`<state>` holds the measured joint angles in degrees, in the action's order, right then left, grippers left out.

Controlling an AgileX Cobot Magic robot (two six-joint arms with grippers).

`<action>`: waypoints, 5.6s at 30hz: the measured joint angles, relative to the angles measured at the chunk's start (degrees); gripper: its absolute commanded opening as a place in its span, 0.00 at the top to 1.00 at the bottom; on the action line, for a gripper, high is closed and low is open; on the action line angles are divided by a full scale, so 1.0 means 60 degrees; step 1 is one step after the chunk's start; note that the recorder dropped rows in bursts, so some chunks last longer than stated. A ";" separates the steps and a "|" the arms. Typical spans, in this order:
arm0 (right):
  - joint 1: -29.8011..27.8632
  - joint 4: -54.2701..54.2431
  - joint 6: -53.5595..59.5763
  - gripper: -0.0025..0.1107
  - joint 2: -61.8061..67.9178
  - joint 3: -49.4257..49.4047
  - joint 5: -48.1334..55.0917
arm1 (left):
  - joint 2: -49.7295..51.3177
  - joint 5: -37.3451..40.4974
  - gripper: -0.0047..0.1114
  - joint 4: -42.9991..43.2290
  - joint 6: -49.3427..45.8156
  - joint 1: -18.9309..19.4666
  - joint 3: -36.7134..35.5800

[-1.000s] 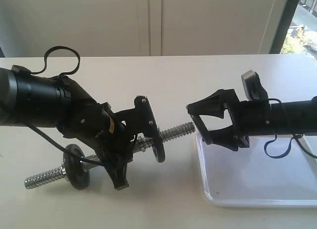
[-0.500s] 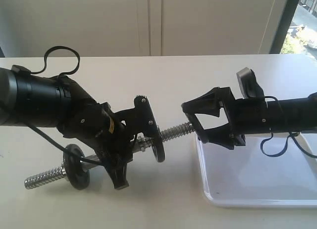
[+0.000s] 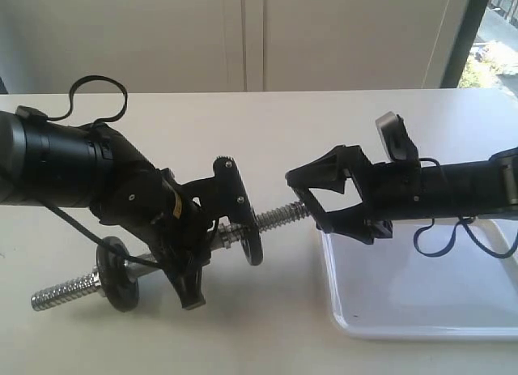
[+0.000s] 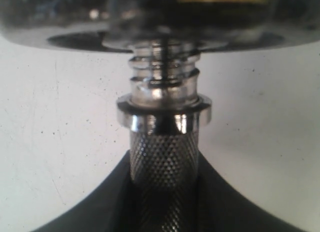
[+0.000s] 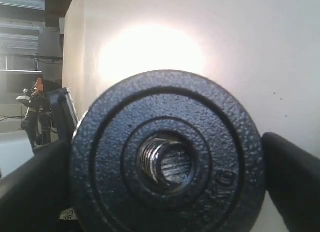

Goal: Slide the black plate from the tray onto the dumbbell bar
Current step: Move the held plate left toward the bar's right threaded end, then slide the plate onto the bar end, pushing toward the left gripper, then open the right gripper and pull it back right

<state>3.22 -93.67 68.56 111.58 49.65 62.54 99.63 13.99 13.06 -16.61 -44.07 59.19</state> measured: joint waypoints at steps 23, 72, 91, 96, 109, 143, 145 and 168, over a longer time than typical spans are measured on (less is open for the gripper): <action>0.0024 -0.1072 0.0459 0.98 0.0000 -0.0020 -0.0037 | -0.0036 -0.0344 0.96 0.0006 0.0910 0.0000 0.0000; -0.0034 -0.1146 0.1471 0.98 -0.0361 -0.0269 -0.0096 | -0.0076 -0.0439 0.96 0.0006 0.1202 -0.0034 0.0000; -0.0015 -0.1003 0.1571 0.98 -0.0324 -0.0283 0.0050 | -0.0076 -0.0644 0.96 -0.0032 0.1202 -0.0068 0.0000; 0.0423 -0.1395 0.1489 0.98 -0.0091 -0.0283 -0.0033 | -0.0076 -0.0501 0.96 -0.0032 0.1261 -0.0048 0.0000; 0.0993 -0.1167 0.0618 0.98 -0.0016 -0.0283 -0.0199 | -0.0169 0.0071 0.96 -0.0008 0.1261 -0.0091 0.0000; 0.1662 -0.0765 0.1102 0.05 -0.0016 -0.0283 0.0005 | -0.0050 -0.1085 0.96 -0.0136 0.1692 -0.0056 0.0000; 0.1264 -0.0633 0.1102 0.05 -0.0016 -0.0283 0.0181 | -0.0050 -0.1085 0.96 -0.0136 0.1692 -0.0056 0.0000; -0.1580 0.0713 -0.0945 0.06 -0.0532 0.0021 0.1111 | 0.0306 -0.0772 0.96 -0.0100 0.1225 -0.0186 0.0000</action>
<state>-6.26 -89.40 62.89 108.39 49.78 69.21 101.47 9.36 12.45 -9.26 -45.18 59.19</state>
